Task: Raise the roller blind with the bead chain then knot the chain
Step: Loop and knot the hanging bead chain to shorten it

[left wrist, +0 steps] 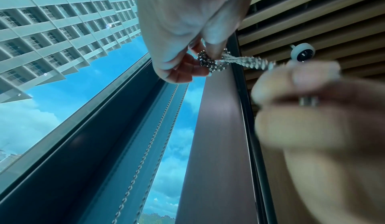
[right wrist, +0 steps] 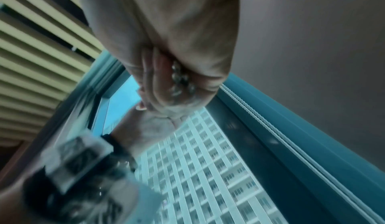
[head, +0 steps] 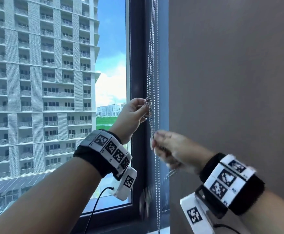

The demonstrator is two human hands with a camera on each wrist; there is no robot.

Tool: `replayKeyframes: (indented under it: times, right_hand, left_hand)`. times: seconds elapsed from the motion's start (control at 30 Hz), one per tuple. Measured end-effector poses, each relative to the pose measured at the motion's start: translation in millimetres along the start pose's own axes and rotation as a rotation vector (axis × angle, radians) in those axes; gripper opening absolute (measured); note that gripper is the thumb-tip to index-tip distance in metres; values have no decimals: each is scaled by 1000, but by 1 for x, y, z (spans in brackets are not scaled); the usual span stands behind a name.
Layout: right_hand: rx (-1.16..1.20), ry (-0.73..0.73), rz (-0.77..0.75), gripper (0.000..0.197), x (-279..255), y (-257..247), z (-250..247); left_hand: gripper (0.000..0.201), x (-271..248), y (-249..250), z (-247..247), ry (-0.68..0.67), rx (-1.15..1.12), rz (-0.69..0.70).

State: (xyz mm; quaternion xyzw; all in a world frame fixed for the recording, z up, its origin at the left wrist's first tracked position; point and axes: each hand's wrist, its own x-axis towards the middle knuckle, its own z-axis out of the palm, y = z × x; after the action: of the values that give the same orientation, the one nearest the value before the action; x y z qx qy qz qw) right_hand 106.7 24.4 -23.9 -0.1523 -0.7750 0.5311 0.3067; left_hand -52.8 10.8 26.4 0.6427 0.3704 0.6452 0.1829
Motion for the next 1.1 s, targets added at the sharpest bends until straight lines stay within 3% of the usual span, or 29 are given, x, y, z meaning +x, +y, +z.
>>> replayKeyframes:
  times: [0.1,0.17,0.43,0.83,0.97,1.03,1.1]
  right_hand:
    - [-108,94,42,32,0,30,16]
    - [-126,138,25,32,2,41,19]
    - [-135,150,18,32,6,44,16]
    - [-207,183,4,33,6,29,9]
    - [-281,342,-140,15,9,7,-3]
    - [-429,462,-267,7,12,-1,-9]
    - [-608,584,-438,21,13,-8,-13]
  left_hand:
    - [10,-4,-2,0,-48,-81,-31]
    - [24,-8,-1,3,-87,-119,-66]
    - [30,-17,2,5,-259,-311,-235]
    - [31,-25,-18,6,-201,-48,-135]
    - [30,-27,-15,5,-215,36,-107]
    - [28,-29,-12,6,-198,72,-88]
    - [27,-30,-8,7,-176,139,-62]
